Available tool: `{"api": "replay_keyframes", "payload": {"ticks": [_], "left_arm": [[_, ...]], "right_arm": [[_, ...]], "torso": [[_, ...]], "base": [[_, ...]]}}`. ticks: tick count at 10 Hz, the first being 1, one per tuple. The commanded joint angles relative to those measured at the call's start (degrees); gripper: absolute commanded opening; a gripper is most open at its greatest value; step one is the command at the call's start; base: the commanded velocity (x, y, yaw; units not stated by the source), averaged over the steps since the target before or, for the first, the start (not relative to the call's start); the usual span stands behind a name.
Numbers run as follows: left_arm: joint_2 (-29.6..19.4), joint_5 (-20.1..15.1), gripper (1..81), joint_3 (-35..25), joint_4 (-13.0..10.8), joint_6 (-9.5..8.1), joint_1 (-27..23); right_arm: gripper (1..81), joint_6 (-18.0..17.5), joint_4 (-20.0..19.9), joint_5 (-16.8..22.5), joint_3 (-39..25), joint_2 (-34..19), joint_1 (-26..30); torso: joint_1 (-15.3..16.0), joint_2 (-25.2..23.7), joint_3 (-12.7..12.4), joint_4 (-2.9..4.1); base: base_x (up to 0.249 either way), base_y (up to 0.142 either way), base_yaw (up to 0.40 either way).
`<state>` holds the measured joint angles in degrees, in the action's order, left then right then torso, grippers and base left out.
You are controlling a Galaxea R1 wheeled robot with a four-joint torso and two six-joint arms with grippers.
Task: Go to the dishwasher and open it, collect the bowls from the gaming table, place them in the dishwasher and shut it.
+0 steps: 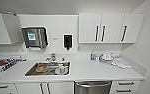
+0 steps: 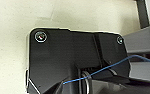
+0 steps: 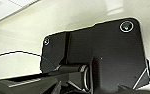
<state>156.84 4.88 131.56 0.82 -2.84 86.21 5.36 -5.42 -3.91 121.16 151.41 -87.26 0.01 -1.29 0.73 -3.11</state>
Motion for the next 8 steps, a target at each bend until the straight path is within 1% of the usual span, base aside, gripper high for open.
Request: {"api": "replay_keyframes", "payload": {"ticks": [1, 3, 6, 8], "left_arm": [[-0.83, -2.77, 81.1, -0.6, -0.47, 0.2, -2.93], [-0.83, -2.68, 81.1, -0.6, -0.55, 0.2, -2.84], [-0.83, -2.77, 81.1, -0.6, -0.29, 0.2, -2.84], [-2.22, -2.77, 81.1, -1.82, 0.06, 0.12, -2.76]], "right_arm": [[81.1, 0.09, -0.38, 2.77, -0.86, -1.17, 3.01], [81.1, 0.09, -0.38, 2.59, -0.76, -1.17, 2.92], [81.1, 0.09, -0.46, 2.77, -0.93, -1.34, 2.83], [81.1, -0.44, -0.55, 2.86, -3.3, -2.83, 2.66]], "torso": [[0.0, 0.0, 0.0, 0.0], [0.0, 0.0, 0.0, 0.0], [0.09, 0.0, 0.0, 0.0], [0.07, 0.0, 0.0, 0.0]], "base": [[0.137, 0.0, 0.0], [0.115, 0.0, 0.0], [0.0, 0.0, 0.0], [0.0, 0.0, 0.0]]}}
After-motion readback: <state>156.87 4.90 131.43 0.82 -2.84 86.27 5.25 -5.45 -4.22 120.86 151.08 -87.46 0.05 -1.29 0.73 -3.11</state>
